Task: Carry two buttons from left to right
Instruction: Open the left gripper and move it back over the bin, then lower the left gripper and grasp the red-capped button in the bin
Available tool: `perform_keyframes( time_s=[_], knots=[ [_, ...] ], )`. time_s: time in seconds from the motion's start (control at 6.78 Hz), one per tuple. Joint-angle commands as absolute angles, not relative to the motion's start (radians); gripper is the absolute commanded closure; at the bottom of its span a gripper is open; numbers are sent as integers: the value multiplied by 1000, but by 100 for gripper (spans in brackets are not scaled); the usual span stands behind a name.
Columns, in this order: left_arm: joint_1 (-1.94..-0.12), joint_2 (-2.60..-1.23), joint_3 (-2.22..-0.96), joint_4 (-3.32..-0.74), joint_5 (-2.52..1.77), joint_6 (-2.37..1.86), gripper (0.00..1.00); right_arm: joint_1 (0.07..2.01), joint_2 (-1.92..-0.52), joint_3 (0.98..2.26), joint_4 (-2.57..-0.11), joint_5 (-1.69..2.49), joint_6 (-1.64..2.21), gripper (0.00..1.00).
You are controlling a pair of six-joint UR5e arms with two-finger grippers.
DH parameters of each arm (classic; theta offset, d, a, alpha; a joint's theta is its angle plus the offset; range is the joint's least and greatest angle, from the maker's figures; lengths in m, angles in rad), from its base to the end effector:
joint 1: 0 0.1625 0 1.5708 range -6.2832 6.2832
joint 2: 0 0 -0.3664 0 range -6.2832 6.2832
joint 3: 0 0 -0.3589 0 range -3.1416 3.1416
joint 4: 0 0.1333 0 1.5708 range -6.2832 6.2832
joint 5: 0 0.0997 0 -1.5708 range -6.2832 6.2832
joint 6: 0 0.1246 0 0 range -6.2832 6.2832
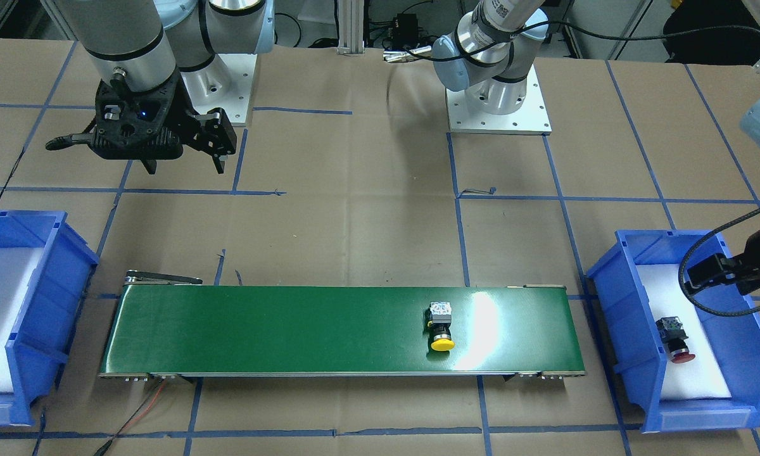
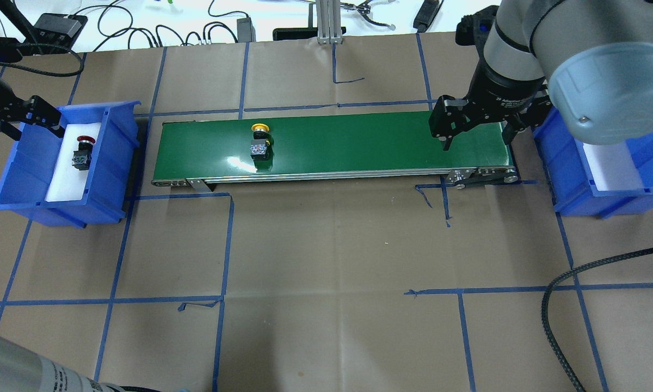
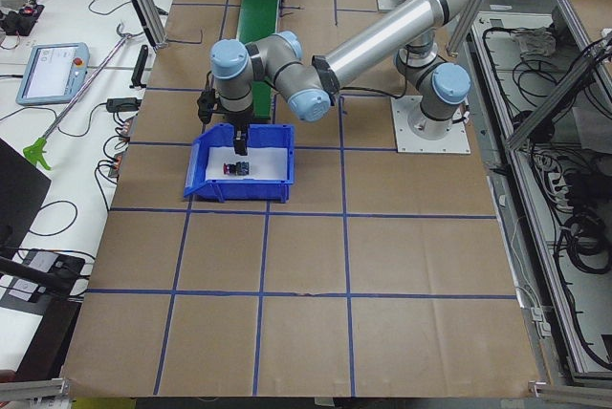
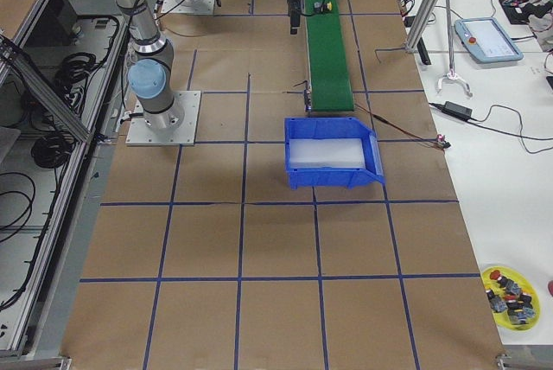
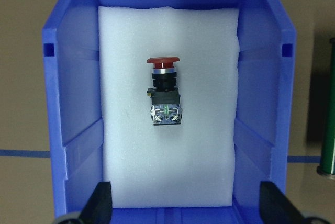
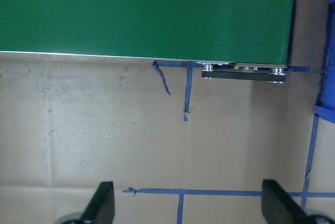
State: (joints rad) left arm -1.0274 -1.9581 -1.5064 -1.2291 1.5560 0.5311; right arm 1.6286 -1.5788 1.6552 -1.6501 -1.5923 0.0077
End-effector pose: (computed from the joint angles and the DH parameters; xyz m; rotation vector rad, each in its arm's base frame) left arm 0.1846 -0.5670 0.2652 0.0191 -3.1382 0.0372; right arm 0.1567 -0.4467 0.3772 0.0781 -3.1192 0.0056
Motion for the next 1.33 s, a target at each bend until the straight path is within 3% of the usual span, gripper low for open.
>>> perform_keyframes(
  time_s=[0.0, 0.59, 0.89, 1.18],
  knots=[
    [-1029, -2025, -1514, -1149, 1552, 534, 0, 1629, -1578, 1655, -1649, -1592, 8, 0],
    [-1034, -2115, -1541, -1042, 1554, 532, 1, 1629, -1580, 1655, -1648, -1592, 8, 0],
    [-1034, -2120, -1624, -881, 1554, 537, 1, 1629, -1580, 1655, -1647, -1591, 8, 0],
    [-1034, -2120, -1620, -877, 1552, 534, 1, 1629, -1578, 1655, -1649, -1592, 8, 0]
  ],
)
